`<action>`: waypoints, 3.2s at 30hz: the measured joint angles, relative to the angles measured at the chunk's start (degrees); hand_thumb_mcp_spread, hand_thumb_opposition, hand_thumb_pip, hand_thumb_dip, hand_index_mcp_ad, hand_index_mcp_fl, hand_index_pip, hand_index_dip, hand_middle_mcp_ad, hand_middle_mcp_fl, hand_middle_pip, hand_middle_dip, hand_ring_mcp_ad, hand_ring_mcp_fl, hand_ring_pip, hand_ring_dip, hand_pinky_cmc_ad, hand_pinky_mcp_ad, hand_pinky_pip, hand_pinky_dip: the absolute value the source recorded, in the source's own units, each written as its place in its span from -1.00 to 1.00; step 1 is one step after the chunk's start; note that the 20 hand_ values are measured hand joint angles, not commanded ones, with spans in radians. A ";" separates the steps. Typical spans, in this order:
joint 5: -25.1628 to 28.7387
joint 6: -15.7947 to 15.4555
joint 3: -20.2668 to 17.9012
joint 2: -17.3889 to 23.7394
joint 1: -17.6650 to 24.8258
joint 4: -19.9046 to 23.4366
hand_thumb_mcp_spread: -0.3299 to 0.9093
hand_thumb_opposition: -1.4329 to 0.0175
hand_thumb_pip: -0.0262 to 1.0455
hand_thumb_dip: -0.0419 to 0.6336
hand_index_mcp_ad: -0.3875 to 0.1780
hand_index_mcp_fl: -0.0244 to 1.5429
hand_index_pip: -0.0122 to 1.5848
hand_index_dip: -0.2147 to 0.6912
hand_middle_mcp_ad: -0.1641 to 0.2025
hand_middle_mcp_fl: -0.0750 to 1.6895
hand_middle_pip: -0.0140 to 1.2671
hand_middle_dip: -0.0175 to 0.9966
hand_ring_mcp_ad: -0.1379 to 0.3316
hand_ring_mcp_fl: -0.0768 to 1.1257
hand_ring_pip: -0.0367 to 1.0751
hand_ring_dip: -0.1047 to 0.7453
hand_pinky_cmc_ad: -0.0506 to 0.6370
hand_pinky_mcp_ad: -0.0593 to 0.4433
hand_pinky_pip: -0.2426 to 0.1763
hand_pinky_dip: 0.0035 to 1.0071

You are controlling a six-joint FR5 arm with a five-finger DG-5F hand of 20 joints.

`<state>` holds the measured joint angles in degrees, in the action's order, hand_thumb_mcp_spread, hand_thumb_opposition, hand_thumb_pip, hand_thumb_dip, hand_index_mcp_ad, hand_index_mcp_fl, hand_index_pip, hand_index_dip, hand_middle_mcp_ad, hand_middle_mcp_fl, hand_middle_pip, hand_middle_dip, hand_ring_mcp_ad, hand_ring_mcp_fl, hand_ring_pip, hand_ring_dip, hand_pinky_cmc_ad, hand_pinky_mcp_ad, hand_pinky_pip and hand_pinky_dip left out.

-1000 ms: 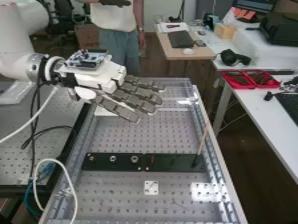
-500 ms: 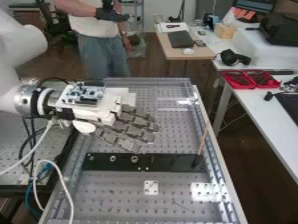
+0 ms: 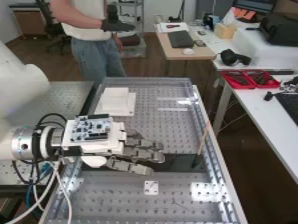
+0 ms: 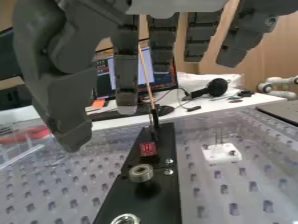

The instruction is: Grab the bearing and place it in the white container

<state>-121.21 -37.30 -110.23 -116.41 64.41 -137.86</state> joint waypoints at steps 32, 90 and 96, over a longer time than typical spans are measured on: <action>-0.07 -0.65 2.31 -6.22 0.00 4.83 0.23 -0.21 0.10 -0.03 0.01 -0.65 0.50 -0.28 0.25 -0.78 -0.77 -0.65 0.11 -0.87 -0.73 -0.68 0.00 0.16 -0.12 -0.68; 0.35 -3.75 2.08 -7.33 0.38 4.48 0.23 -0.23 0.18 0.15 0.01 -0.64 0.55 -0.28 0.26 -0.76 -0.77 -0.62 0.09 -0.87 -0.73 -0.67 0.00 0.17 -0.04 -0.67; 0.45 -4.60 2.23 -7.41 0.41 4.15 0.23 -0.23 0.18 0.15 0.01 -0.64 0.55 -0.28 0.26 -0.76 -0.77 -0.62 0.07 -0.87 -0.72 -0.67 0.00 0.17 -0.04 -0.67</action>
<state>-120.76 -41.90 -108.00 -123.82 64.82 -133.71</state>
